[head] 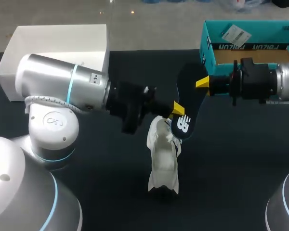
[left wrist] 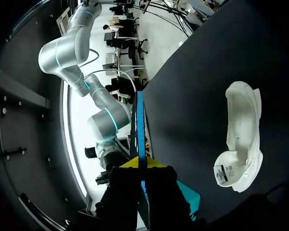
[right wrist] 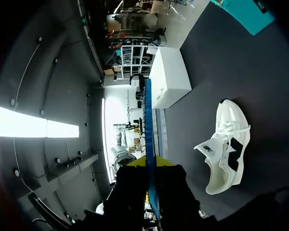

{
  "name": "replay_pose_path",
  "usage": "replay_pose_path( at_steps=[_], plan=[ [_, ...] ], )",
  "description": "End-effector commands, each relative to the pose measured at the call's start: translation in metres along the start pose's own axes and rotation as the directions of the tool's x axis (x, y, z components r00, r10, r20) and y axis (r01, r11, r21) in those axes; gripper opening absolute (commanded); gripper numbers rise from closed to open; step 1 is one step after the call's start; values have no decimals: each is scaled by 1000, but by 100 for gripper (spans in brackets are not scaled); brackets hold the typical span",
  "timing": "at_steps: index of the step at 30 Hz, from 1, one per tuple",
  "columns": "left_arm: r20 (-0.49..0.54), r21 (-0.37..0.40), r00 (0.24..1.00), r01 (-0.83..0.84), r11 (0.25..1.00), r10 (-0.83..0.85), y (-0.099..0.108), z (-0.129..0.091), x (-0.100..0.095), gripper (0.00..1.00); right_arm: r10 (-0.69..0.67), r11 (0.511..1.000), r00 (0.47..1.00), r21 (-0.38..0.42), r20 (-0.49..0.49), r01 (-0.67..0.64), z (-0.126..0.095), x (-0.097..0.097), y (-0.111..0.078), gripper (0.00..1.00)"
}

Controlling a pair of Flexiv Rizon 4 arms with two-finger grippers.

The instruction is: Take the shoe out of the shoebox, open the shoe tongue, remove and reinsert the insole, then place the shoe into the shoebox

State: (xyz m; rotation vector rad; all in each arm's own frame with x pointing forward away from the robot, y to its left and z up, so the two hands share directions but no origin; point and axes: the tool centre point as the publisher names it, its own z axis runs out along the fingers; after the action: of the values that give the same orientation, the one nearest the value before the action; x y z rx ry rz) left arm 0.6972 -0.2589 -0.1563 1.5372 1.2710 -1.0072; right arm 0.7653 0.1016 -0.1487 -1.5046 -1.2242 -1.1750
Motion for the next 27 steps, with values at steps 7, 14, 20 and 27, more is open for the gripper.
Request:
replay_pose_path(
  at_steps=[7,14,20,27],
  plan=[
    [-37,-38,999,8,999,-10,2,-1,-1,100,12,1000,1000,-6,-1,-12,5,-6,-1,0],
    [-184,-2,981,58,998,-57,13,-42,0,100,-9,1000,999,14,36,8,0,-18,-3,0],
    [-387,81,911,184,980,-139,21,-72,8,100,-67,995,995,84,79,61,9,-33,-11,0],
    [-569,78,806,250,965,-163,32,-80,-3,100,-81,992,993,99,90,72,14,-38,-19,0]
  ],
)
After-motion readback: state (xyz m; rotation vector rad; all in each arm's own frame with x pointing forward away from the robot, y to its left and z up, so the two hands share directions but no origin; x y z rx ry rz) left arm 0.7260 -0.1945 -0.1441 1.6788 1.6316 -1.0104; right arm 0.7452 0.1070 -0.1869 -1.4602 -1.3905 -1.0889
